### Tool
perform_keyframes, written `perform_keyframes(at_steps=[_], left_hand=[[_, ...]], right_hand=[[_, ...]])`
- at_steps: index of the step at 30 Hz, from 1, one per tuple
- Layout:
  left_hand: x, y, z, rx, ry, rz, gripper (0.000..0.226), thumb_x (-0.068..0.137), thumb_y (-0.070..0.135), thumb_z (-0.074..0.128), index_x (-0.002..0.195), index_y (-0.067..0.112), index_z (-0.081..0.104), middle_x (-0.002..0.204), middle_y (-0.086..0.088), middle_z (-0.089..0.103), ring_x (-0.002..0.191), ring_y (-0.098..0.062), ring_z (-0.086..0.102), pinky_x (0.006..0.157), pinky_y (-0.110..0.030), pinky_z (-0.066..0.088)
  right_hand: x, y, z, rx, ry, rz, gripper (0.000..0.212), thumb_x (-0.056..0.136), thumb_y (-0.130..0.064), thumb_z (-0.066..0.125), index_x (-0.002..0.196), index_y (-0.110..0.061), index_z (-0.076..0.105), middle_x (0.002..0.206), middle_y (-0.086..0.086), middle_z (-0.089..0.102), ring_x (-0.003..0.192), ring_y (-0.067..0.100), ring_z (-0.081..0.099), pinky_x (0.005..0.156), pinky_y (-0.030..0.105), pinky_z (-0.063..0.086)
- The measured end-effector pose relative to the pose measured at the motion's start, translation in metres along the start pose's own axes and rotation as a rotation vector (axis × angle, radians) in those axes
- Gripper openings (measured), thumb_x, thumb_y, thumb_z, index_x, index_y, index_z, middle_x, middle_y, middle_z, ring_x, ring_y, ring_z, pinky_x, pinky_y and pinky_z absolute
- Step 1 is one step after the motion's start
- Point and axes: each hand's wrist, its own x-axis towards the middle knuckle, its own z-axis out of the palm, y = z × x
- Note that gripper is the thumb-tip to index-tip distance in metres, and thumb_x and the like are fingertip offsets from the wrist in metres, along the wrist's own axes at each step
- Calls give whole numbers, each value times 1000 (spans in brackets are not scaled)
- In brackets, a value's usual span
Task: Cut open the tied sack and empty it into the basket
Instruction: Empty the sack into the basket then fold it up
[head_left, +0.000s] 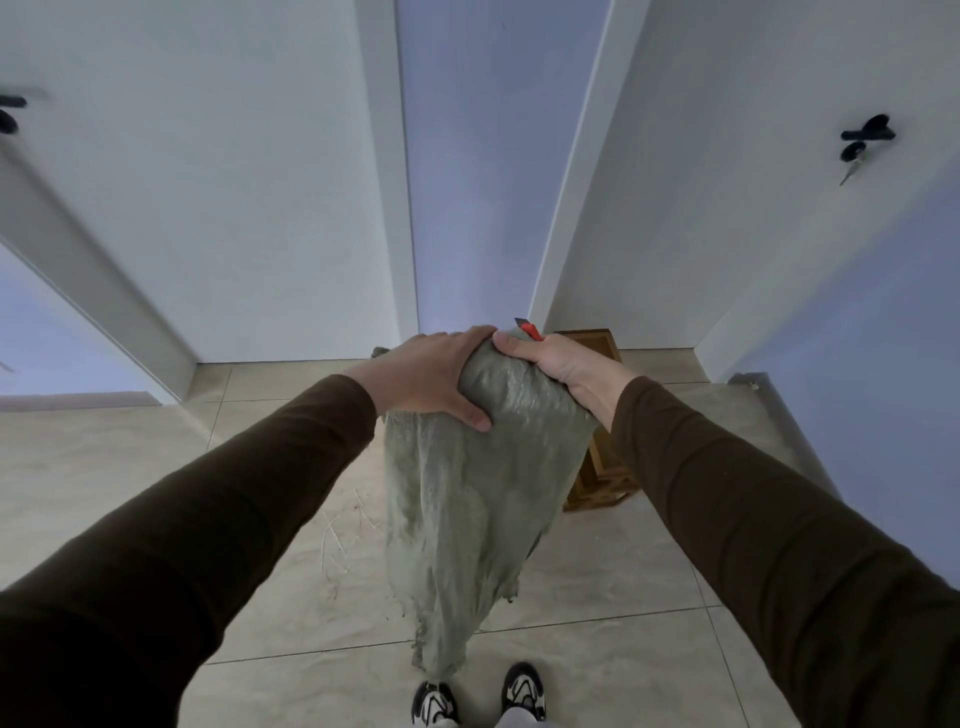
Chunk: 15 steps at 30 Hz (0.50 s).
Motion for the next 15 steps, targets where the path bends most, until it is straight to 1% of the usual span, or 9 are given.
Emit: perform_keyframes(at_steps=[3,5,7,9,10,11,12,13,15], left_hand=[[2,-1,3,-121,7,-29,88,67,57,88,144,43,47,120,12,69,108,-17,64,88,-34,49],[3,-2,3,-189,16,-59,65,71,50,89,129,38,62,109,13,71,103,-16,66,84,-33,52],[5,-5,5,-200,17,-94,47,72,48,90,111,32,71,100,12,72,97,-14,67,80,-32,53],[6,-9,10,-225,16,-148,37,72,49,90,98,29,75,93,8,74,91,-15,68,80,-32,55],[6,-11,13,-244,19,-183,36,71,50,90,94,27,75,91,6,75,89,-15,69,80,-33,57],[7,-13,16,-260,21,-219,36,70,51,91,91,25,76,90,4,76,86,-15,70,79,-32,58],[9,-15,17,-276,16,-252,37,70,52,91,88,24,76,87,3,77,83,-15,70,75,-32,57],[10,-16,18,-301,-2,-278,36,68,53,92,84,24,76,83,3,77,79,-14,71,69,-30,56],[12,-17,17,-362,-77,-296,35,65,57,92,75,27,78,74,7,78,67,-9,73,58,-22,52]], right_hand=[[0,9,-5,-33,-6,5,69,78,-55,86,123,-4,72,110,16,79,105,32,75,93,41,60],[0,12,-9,-150,-11,-17,72,78,-66,80,121,-9,73,108,12,79,104,29,75,89,37,59],[1,15,-13,-397,43,-121,64,81,-74,71,105,-15,72,99,5,75,97,25,71,83,36,55],[0,19,-18,-625,178,-288,56,84,-75,66,87,-19,64,85,2,68,82,25,65,72,36,49],[-2,21,-21,-668,229,-367,57,85,-75,66,88,-18,65,86,2,69,81,25,66,72,38,49],[-4,21,-22,-674,243,-438,57,84,-75,66,96,-18,69,90,0,70,84,22,66,75,39,51],[-7,21,-22,-678,207,-484,59,83,-75,67,106,-21,72,95,-5,69,88,17,64,78,38,52],[-8,21,-22,-697,124,-497,63,80,-77,68,117,-26,71,101,-9,66,92,14,61,82,37,51],[-8,21,-18,-784,-83,-427,82,73,-81,70,140,-34,60,123,-4,62,110,17,57,96,40,50]])
